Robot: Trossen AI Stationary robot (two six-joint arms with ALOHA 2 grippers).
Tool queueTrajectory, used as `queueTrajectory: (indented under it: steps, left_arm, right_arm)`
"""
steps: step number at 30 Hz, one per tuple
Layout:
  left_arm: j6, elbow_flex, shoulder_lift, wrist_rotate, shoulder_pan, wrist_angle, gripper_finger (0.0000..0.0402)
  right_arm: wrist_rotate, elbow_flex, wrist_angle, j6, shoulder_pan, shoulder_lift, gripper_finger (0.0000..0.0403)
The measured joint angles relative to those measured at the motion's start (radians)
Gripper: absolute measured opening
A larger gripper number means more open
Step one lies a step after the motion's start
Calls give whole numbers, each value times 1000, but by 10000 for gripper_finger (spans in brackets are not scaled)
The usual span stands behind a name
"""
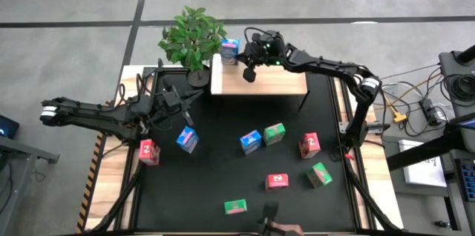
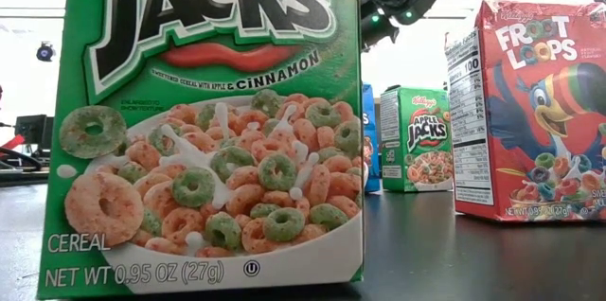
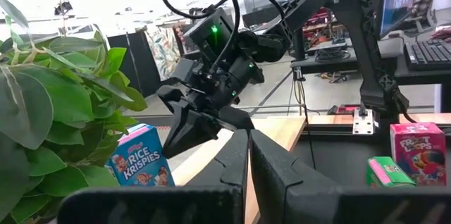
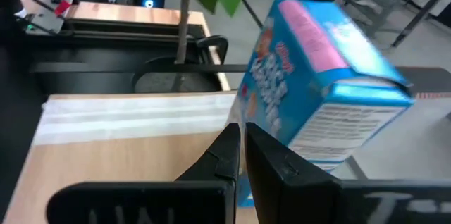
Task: Stack cereal on shelf
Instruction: Put the bottom left blue cereal box on the shelf
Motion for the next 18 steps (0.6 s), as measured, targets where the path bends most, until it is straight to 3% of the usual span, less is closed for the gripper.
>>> queueTrajectory:
  steps: [18]
  left_arm:
    - [8,0,0,-1,0,-6,0]
  right_arm:
    - [77,0,28,-32,-11,48,12]
